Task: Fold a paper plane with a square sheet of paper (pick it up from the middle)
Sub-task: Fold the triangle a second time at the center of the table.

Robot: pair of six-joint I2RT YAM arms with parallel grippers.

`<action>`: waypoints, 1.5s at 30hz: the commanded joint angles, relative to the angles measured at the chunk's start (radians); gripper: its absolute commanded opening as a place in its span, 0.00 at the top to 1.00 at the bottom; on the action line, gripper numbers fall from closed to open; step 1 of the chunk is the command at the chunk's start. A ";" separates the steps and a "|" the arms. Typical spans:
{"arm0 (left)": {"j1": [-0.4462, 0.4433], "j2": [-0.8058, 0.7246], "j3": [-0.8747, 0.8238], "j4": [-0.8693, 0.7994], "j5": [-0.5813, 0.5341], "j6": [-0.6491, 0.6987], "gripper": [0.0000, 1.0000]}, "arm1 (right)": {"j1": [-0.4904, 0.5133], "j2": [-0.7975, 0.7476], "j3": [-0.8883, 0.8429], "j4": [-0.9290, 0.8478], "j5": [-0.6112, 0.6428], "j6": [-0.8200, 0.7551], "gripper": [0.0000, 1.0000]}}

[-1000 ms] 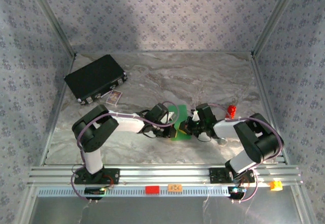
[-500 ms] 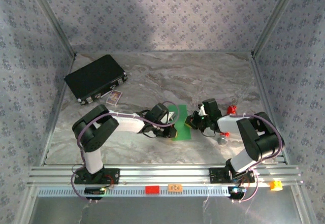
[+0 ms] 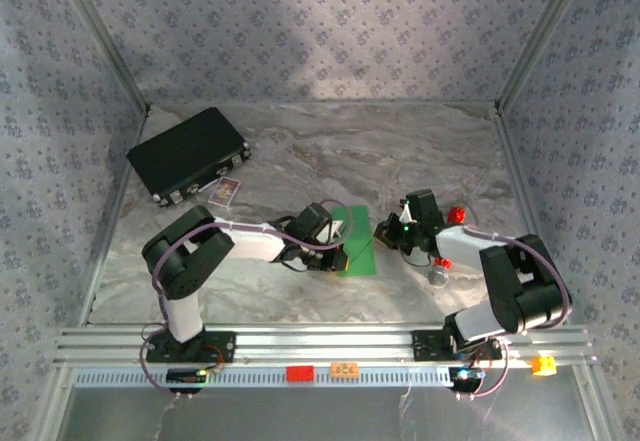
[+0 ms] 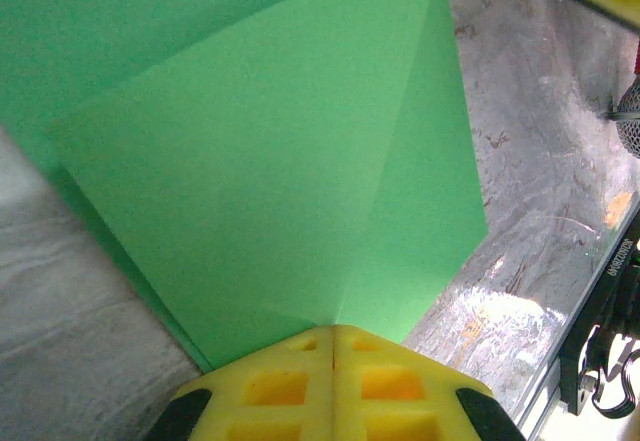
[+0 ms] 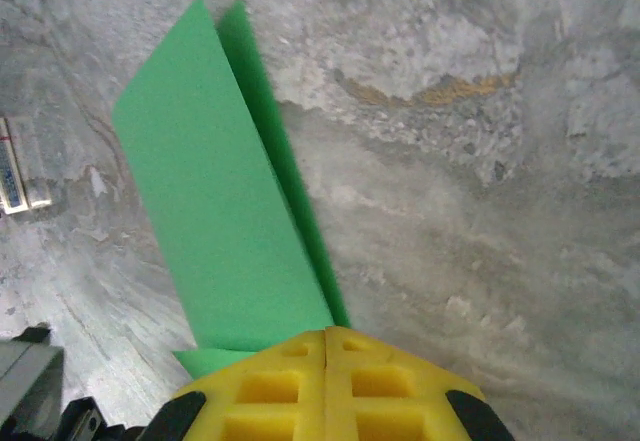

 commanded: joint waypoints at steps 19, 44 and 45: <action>-0.002 -0.015 -0.008 -0.089 0.009 0.019 1.00 | 0.108 0.145 0.027 -0.006 -0.025 -0.079 1.00; 0.002 0.091 0.142 -0.117 -0.011 0.030 0.91 | 0.124 0.123 -0.058 0.078 0.001 0.004 1.00; 0.003 0.089 0.131 -0.116 -0.011 0.024 0.91 | 0.125 0.121 -0.060 0.078 0.003 0.004 1.00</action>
